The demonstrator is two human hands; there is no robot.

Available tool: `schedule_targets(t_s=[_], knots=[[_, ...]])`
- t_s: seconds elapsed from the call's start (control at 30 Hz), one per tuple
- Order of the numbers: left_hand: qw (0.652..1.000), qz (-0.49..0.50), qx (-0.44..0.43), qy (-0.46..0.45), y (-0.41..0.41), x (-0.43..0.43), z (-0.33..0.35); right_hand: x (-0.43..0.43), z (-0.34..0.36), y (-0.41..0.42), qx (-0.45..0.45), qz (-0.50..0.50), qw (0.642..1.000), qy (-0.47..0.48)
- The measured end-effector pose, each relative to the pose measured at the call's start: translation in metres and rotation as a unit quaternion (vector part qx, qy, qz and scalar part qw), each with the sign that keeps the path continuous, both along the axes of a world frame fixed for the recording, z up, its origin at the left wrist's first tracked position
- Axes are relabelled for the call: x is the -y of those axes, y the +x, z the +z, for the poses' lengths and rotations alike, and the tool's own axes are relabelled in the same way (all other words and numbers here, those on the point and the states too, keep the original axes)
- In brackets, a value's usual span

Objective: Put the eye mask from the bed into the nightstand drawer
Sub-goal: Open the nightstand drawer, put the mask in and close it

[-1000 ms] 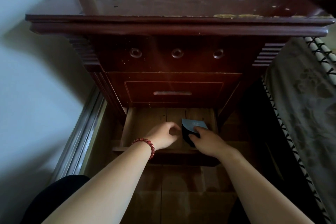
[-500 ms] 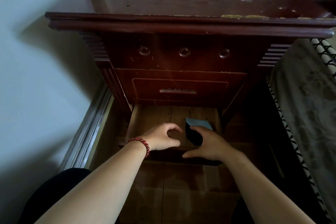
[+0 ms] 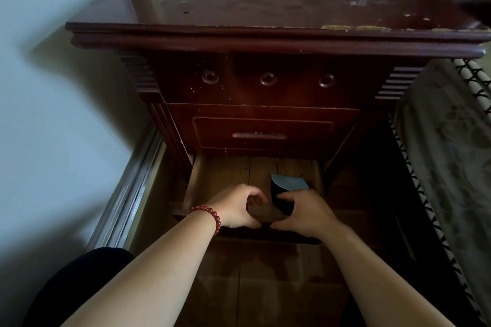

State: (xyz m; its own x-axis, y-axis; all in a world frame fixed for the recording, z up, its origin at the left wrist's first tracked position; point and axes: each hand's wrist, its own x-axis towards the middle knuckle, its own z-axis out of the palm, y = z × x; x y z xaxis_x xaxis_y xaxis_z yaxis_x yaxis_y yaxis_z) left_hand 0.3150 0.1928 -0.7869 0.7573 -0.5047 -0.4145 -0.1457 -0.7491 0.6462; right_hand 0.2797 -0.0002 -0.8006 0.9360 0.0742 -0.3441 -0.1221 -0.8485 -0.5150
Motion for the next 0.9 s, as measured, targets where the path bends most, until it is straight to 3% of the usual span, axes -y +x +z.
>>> schedule_targets(t_s=[0.33, 0.63, 0.9], knots=[[0.997, -0.001, 0.073, 0.024, 0.003, 0.013, 0.002, 0.009, 0.002, -0.001, 0.069, -0.013, 0.997, 0.015], [0.995, -0.022, 0.084, 0.04, 0.001, 0.012, 0.005, 0.006, -0.003, -0.016, 0.101, -0.027, 0.993, 0.059], [0.991, -0.021, 0.119, 0.063, 0.008, 0.008, 0.01, -0.002, 0.0, -0.006, 0.13, -0.037, 0.99, 0.041]])
